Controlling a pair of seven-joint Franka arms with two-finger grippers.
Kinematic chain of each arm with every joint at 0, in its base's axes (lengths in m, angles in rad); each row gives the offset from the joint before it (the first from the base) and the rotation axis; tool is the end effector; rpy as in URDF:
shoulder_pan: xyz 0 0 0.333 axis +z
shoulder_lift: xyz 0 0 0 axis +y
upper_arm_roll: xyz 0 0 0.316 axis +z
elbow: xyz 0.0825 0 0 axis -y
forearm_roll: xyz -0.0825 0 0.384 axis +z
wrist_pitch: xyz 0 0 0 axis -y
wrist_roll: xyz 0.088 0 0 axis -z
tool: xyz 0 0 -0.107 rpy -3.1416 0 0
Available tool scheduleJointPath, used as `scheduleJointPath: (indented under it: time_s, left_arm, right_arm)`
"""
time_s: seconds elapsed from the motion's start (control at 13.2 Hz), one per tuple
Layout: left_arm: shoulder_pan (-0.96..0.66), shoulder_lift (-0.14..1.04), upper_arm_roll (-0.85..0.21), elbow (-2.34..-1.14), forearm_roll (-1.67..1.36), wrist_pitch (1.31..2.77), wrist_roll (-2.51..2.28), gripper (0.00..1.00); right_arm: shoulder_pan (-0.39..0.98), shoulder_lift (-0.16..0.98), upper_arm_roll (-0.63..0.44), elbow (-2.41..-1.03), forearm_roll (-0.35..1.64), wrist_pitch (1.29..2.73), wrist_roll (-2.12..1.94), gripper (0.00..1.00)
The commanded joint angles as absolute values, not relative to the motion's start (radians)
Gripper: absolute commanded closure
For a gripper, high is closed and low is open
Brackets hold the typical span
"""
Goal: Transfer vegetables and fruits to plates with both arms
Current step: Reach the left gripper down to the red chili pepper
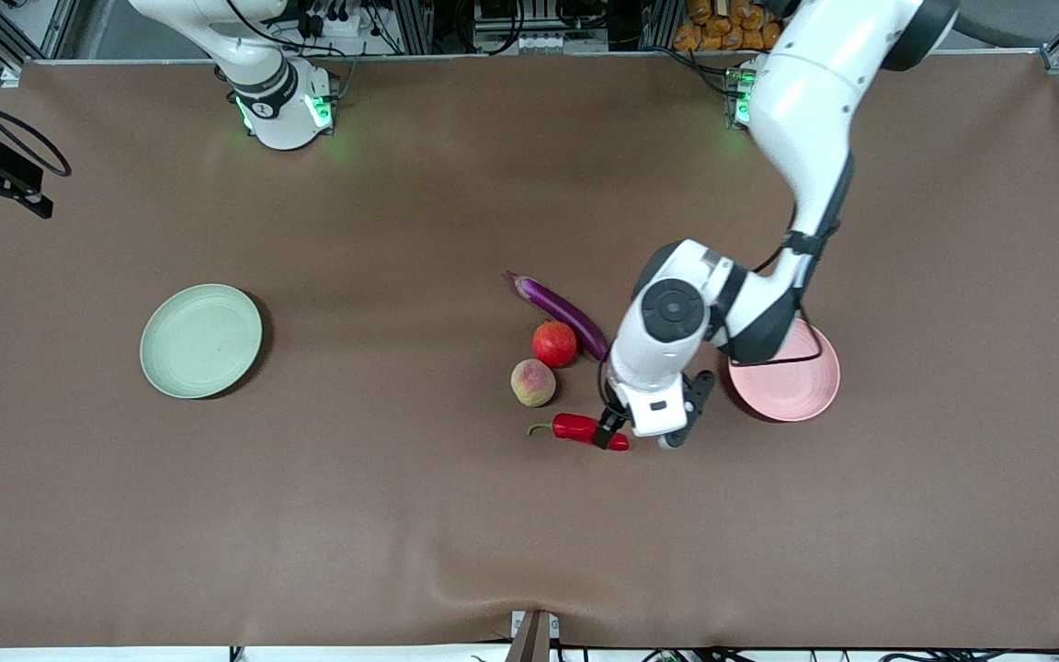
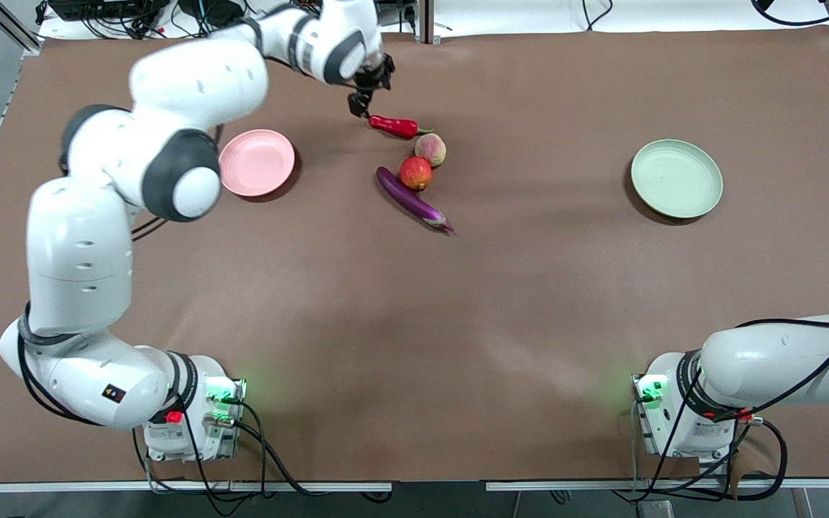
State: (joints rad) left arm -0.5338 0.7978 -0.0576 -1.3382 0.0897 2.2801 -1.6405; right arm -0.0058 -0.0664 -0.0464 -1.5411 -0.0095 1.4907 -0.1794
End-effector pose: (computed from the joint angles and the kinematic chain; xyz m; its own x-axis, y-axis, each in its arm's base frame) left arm 0.6335 -0.4104 0.2660 0.5251 0.8507 0.0244 0.8399 -0.5226 0.1466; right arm 0.5246 -0.0295 0.6671 0.9919 0.1262 0.0145 0.1260 -0.9920 0.0091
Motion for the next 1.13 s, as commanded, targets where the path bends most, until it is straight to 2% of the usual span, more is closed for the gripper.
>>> scheduleJointPath:
  time_s: [0.0,0.38,0.83,1.06]
  left_arm:
    - [-0.572,0.865,-0.026,-1.295,0.107,2.330,-1.704,0.00]
    - [-0.578,0.925,-0.026,-1.295,0.107,2.396,-1.701,0.00]
    - [-0.574,0.948,-0.026,-1.295,0.107,2.410,-1.684,0.00]
    - [-0.572,0.948,-0.026,-1.295,0.107,2.413,-1.684,0.06]
  right_arm:
    - [-0.020,-0.067,-0.038,-1.540,0.014,1.488,-0.179,0.00]
    - [-0.020,-0.067,-0.038,-1.540,0.014,1.486,-0.179,0.00]
    - [-0.021,-0.067,-0.040,-1.540,0.014,1.486,-0.181,0.00]
    - [-0.023,-0.019,-0.040,-1.528,0.002,1.488,-0.195,0.00]
